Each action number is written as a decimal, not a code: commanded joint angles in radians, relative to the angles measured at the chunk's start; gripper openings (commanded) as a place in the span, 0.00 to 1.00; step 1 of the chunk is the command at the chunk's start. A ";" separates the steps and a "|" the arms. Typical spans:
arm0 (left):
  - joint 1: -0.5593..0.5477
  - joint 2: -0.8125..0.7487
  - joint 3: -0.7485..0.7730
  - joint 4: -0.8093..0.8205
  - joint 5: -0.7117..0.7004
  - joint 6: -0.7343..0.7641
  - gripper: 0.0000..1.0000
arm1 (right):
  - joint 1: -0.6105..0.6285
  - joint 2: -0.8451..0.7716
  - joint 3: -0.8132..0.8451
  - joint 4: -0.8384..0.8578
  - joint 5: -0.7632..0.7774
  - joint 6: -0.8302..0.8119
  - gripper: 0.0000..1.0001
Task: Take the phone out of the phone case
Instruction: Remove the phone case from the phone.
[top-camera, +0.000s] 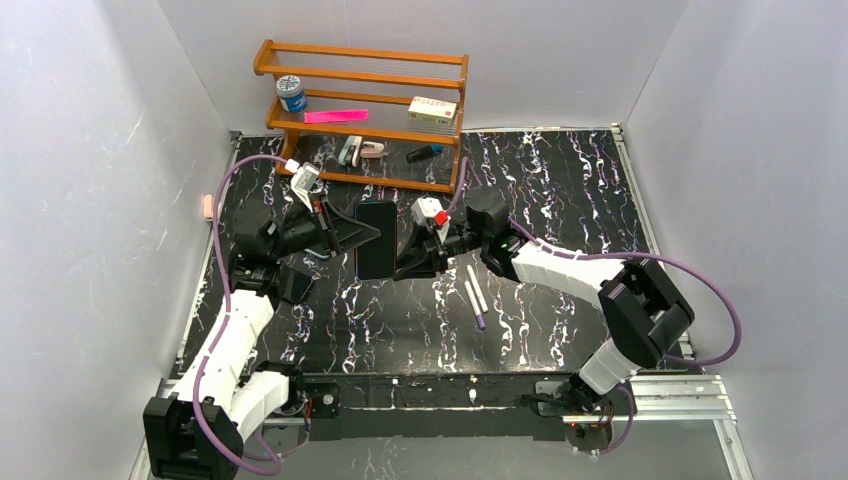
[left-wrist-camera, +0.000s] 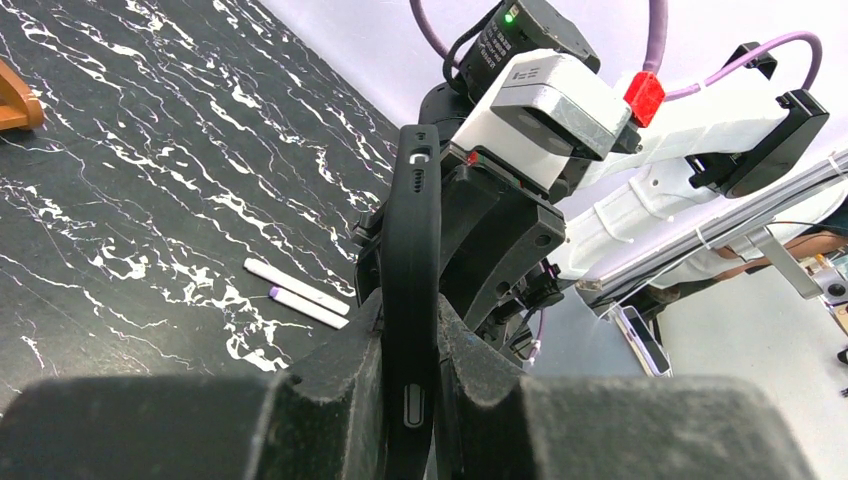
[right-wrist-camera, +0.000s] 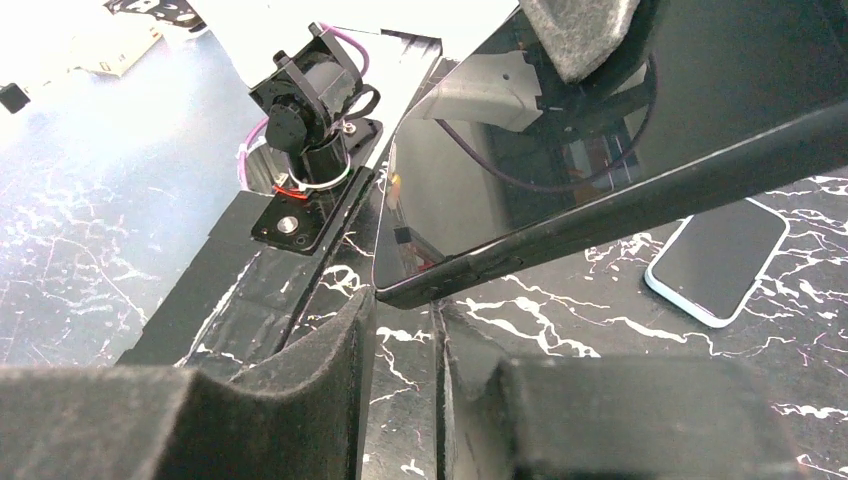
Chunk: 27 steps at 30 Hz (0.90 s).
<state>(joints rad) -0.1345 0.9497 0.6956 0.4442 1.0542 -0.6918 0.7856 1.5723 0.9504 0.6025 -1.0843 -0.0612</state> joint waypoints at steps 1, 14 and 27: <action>-0.002 -0.029 -0.009 0.065 -0.021 -0.036 0.00 | 0.006 0.013 -0.003 0.110 -0.006 0.030 0.27; -0.030 -0.036 -0.076 0.180 -0.083 -0.266 0.00 | 0.006 0.004 -0.022 0.180 0.260 -0.004 0.01; -0.059 -0.057 -0.123 0.283 -0.099 -0.408 0.00 | 0.006 -0.015 -0.001 0.150 0.380 -0.129 0.01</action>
<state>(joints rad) -0.1463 0.9314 0.5735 0.6758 0.8764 -0.9657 0.7925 1.5906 0.9192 0.6594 -0.8581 -0.1184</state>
